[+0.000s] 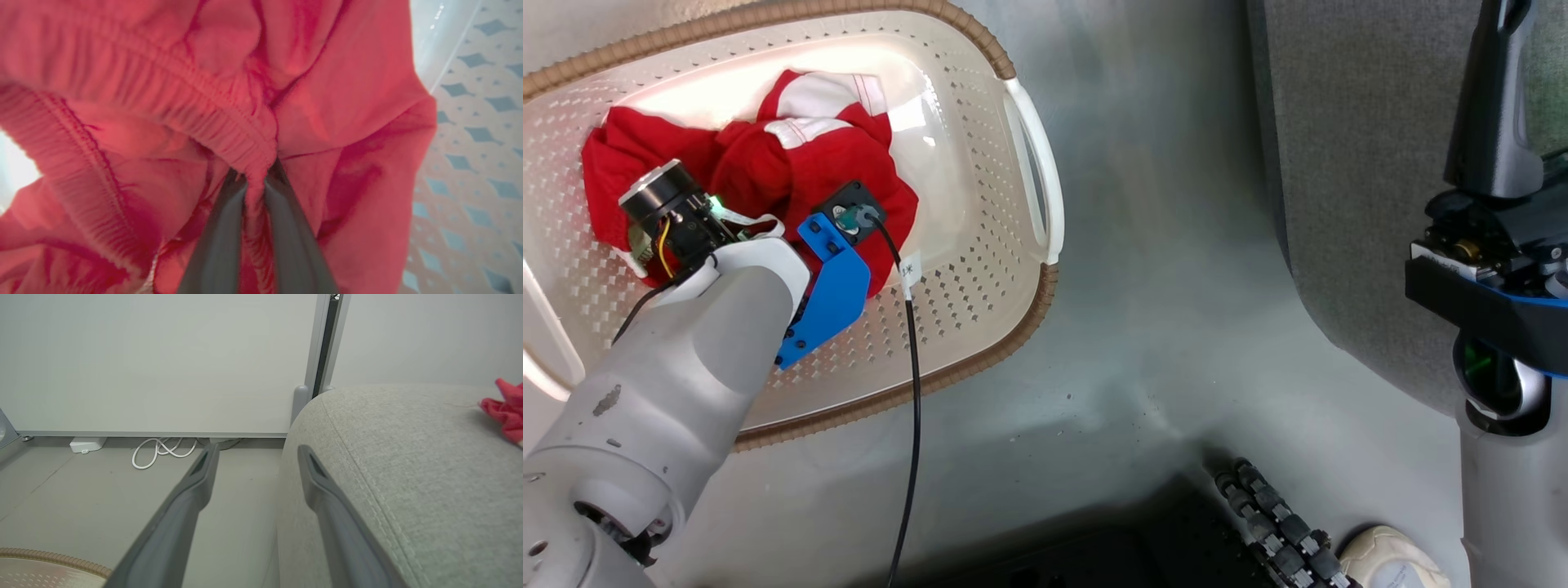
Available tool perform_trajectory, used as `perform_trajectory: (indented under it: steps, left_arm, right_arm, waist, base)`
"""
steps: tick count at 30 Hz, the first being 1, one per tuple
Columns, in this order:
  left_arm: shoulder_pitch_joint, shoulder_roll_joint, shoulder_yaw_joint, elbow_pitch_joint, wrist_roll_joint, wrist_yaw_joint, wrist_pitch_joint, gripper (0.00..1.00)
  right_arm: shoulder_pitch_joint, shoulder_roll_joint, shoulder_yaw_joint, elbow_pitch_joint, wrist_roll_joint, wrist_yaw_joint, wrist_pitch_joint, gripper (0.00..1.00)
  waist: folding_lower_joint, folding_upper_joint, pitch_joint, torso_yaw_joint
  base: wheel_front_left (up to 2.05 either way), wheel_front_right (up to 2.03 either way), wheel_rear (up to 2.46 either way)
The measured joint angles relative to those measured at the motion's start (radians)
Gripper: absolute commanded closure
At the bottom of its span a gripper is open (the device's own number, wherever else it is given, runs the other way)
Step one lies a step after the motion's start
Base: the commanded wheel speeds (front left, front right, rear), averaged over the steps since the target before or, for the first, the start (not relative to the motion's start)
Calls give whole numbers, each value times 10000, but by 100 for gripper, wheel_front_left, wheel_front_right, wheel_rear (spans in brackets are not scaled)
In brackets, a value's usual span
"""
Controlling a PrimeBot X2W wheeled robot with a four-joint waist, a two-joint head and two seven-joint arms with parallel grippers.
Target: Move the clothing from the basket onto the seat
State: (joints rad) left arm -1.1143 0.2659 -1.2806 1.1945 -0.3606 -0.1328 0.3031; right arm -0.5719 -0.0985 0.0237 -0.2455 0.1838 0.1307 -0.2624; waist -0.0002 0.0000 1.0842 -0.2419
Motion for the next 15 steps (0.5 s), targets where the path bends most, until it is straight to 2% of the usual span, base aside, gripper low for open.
perform_trajectory:
  steps: [7,15]
  left_arm:
    - [35,-282,0,38,-420,12,-504,100]
    - [138,-882,21,-355,-1160,12,-1653,100]
  right_arm:
    - [-9,-29,-42,73,-44,0,0,0]
    - [154,-261,-221,347,-67,0,0,0]
  waist:
    - [1,0,-367,190]
    - [2,0,-1275,559]
  base:
    - [0,0,0]
    - [0,0,0]
